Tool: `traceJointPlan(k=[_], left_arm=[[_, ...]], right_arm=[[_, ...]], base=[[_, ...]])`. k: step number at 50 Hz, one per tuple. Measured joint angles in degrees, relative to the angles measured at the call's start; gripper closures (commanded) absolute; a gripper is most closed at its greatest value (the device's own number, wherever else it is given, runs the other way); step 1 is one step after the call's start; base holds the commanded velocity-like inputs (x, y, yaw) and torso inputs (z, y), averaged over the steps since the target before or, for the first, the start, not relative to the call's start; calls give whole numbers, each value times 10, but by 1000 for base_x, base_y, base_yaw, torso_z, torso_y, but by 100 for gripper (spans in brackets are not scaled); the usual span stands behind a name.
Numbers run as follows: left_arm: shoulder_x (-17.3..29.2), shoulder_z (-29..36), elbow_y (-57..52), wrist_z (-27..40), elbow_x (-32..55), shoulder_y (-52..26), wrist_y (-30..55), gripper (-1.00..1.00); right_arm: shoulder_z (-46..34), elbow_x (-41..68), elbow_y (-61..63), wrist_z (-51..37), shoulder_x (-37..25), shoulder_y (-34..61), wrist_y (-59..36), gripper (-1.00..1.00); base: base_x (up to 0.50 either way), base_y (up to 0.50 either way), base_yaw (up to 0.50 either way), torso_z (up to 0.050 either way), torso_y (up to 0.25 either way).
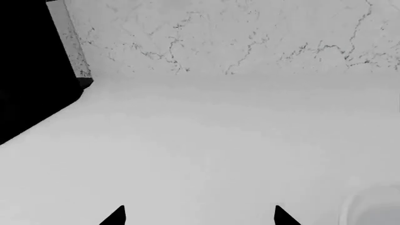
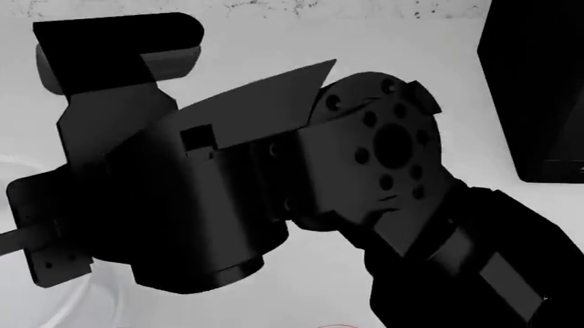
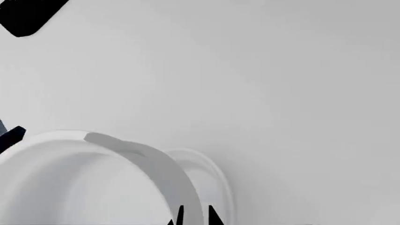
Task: Stack the bowls from largest to smallest.
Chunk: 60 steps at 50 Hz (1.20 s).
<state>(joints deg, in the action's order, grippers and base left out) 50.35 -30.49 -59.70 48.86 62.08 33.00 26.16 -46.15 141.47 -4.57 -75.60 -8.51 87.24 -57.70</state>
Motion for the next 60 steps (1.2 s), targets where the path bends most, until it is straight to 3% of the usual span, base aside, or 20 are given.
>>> traceJointPlan(k=[3, 8, 11, 17, 23, 35, 53, 60], left_arm=[[-68, -182, 0, -102, 25, 22, 51, -100], [-150, -398, 0, -238, 54, 45, 111, -100], [-187, -483, 0, -296, 62, 56, 133, -100], [-248, -589, 0, -382, 55, 71, 155, -100], [-279, -641, 0, -425, 51, 77, 167, -100], [-310, -678, 0, -472, 39, 83, 173, -100], [-302, -665, 0, -459, 28, 85, 176, -100], [-319, -673, 0, -478, 23, 88, 169, -100]], right_arm=[[-14, -8, -11, -3, 14, -3, 14, 100], [-35, -25, -18, -6, 30, -11, 33, 100], [-46, -35, -21, -6, 38, -16, 44, 100], [-70, -54, -15, -9, 52, -32, 67, 100], [-84, -67, -38, 7, 52, -23, 76, 100], [-92, -92, -104, 57, 31, 20, 60, 100], [-102, -104, -84, 53, 15, 12, 60, 100], [-108, -84, -58, 30, 21, 10, 70, 100]], base=[[0, 0, 0, 0, 0], [0, 0, 0, 0, 0], [0, 0, 0, 0, 0], [0, 0, 0, 0, 0], [0, 0, 0, 0, 0], [0, 0, 0, 0, 2], [0, 0, 0, 0, 0], [-2, 0, 1, 0, 0]])
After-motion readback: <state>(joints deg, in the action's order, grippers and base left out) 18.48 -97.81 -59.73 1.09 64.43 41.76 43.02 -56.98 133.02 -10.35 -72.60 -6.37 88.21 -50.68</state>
